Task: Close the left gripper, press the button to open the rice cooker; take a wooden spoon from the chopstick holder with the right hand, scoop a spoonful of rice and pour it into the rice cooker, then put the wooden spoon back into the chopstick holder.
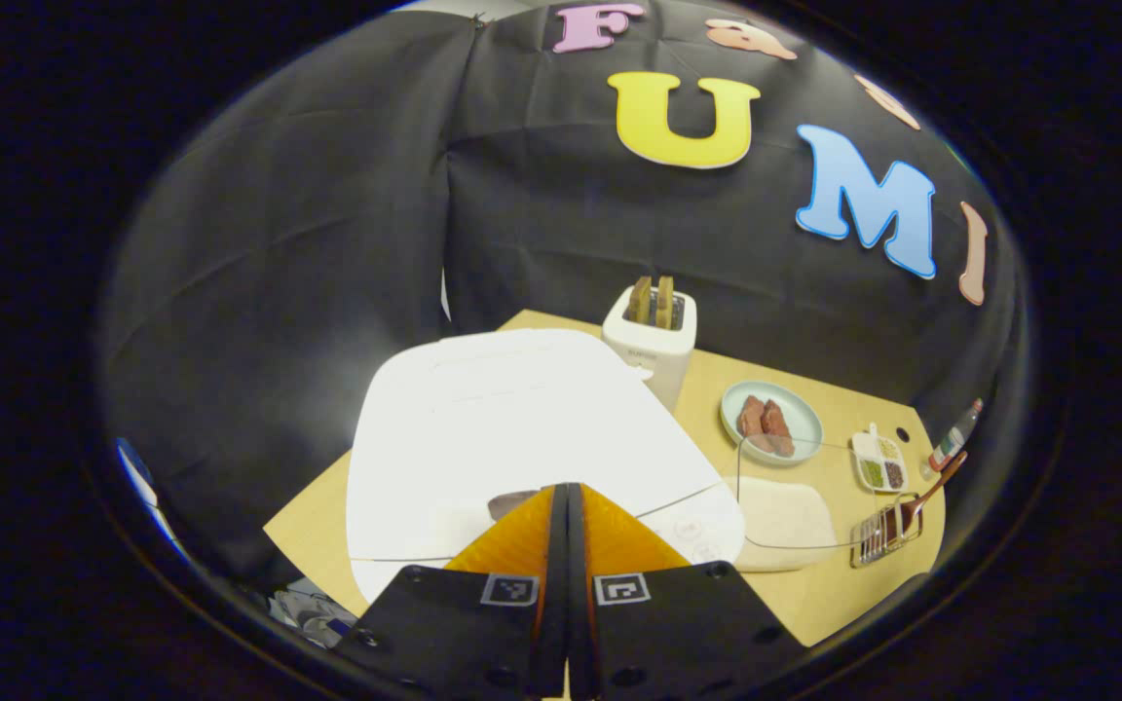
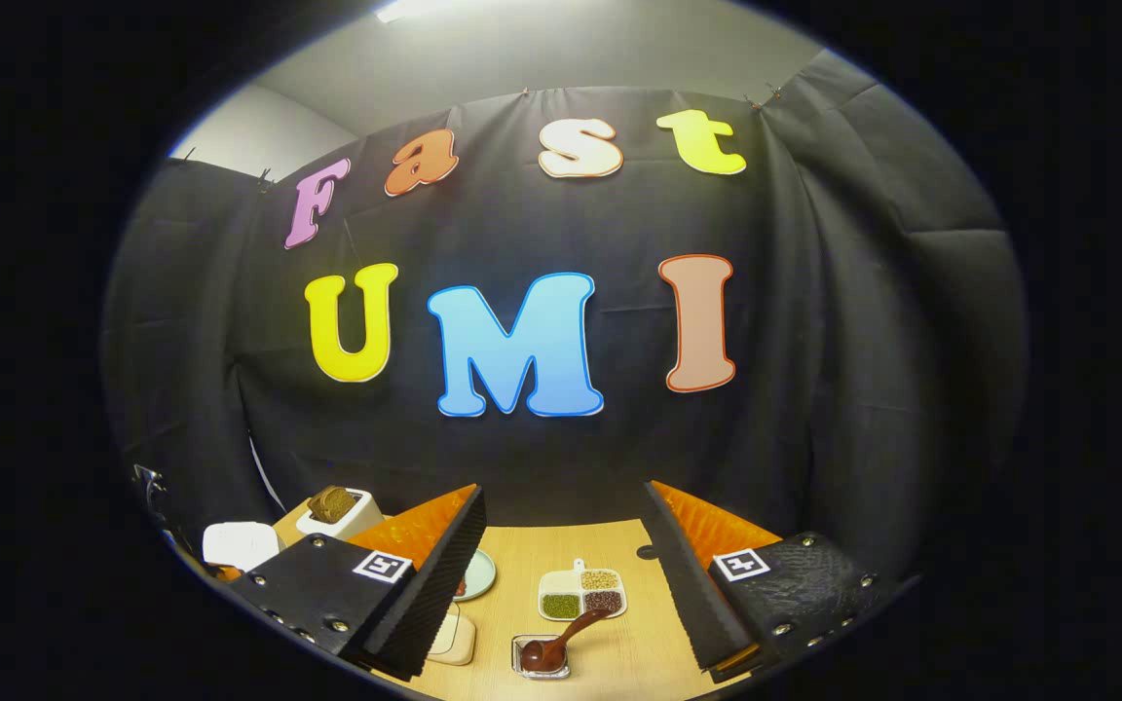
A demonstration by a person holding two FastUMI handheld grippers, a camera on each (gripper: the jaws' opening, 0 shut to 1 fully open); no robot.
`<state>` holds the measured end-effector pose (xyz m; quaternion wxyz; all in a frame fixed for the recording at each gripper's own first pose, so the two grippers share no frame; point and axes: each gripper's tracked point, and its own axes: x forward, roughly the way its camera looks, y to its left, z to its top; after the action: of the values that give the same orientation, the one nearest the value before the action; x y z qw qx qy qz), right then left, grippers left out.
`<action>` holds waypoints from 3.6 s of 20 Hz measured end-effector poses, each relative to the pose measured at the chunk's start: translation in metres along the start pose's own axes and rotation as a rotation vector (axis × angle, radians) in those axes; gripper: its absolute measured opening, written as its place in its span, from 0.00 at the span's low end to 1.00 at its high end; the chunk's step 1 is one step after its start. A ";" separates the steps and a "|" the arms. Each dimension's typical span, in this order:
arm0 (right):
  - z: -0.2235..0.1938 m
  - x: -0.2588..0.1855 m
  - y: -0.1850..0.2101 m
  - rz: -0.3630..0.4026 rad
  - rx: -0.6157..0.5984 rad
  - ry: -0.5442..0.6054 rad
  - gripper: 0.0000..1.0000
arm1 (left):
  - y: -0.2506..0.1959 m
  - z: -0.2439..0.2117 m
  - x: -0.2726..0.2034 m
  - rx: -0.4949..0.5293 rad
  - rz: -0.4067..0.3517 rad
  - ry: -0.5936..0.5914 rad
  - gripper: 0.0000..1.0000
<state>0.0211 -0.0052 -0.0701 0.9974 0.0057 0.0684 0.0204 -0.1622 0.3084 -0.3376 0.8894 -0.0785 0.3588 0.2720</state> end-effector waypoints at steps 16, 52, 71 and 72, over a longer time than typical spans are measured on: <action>-0.010 -0.002 -0.025 -0.025 0.033 -0.032 0.97 | -0.028 0.149 -0.077 0.085 -0.017 -0.405 0.89; -0.139 0.056 -0.039 0.028 0.064 0.082 0.98 | -0.191 0.206 -0.173 0.217 -0.262 -0.630 0.96; -0.292 0.135 -0.025 0.125 0.186 0.427 0.89 | -0.187 0.194 -0.167 0.247 -0.183 -0.592 0.89; -0.294 0.135 -0.020 0.141 0.190 0.435 0.87 | -0.184 0.190 -0.167 0.241 -0.178 -0.584 0.89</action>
<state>0.1155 -0.0172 -0.3799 0.9503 0.0998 0.2824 0.0843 -0.0487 0.1458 -0.0955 0.9780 0.0774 0.1100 0.1597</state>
